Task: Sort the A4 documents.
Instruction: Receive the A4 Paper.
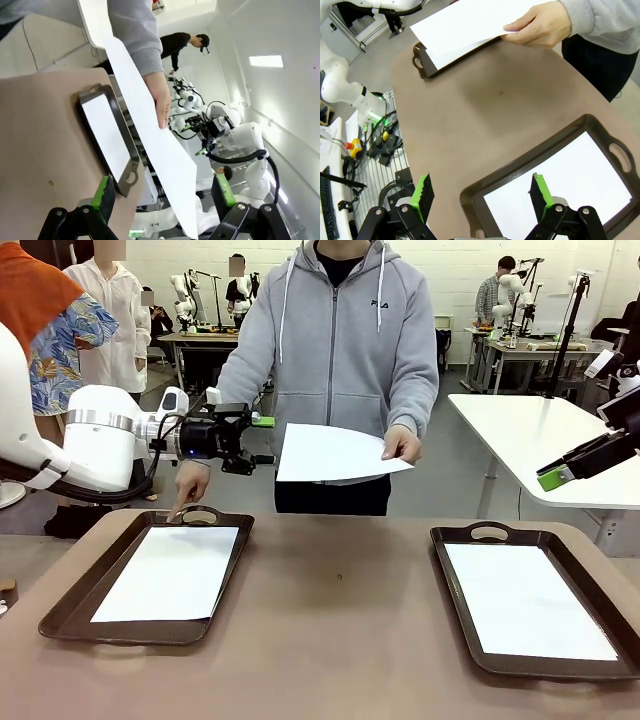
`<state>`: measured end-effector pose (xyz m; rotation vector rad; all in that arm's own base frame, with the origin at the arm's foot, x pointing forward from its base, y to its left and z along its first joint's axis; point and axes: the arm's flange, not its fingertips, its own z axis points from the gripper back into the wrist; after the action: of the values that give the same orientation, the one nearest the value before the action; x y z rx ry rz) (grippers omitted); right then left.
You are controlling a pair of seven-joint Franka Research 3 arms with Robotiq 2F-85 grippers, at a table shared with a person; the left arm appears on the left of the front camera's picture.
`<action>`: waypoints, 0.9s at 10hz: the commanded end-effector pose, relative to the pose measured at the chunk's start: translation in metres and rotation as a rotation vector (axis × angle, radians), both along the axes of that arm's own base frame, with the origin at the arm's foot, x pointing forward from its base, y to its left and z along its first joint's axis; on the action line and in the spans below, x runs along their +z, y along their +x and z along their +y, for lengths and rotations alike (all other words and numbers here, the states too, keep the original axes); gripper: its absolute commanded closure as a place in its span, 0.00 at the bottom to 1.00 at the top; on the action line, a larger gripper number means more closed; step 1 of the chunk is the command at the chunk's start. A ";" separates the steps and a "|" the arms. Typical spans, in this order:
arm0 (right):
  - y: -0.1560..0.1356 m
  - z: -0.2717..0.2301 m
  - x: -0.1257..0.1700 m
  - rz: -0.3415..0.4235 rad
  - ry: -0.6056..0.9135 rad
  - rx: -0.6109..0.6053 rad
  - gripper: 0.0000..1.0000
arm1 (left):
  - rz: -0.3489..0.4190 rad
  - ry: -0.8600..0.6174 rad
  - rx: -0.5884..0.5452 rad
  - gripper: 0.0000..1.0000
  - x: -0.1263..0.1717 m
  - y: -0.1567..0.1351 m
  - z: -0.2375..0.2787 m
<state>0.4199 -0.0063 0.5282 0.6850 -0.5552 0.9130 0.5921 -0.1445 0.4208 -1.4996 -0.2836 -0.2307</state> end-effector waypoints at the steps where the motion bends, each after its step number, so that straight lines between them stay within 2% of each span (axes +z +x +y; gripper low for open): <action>1: 0.000 0.001 0.000 -0.001 0.004 0.004 0.00 | 0.057 -0.064 -0.052 0.00 0.002 0.011 -0.008; 9: 0.000 0.001 0.000 -0.001 0.004 0.004 0.00 | 0.108 -0.113 -0.168 0.00 -0.004 0.020 -0.051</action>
<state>0.4199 -0.0063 0.5282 0.6850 -0.5552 0.9130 0.6006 -0.1904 0.4134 -1.6104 -0.1182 -0.2850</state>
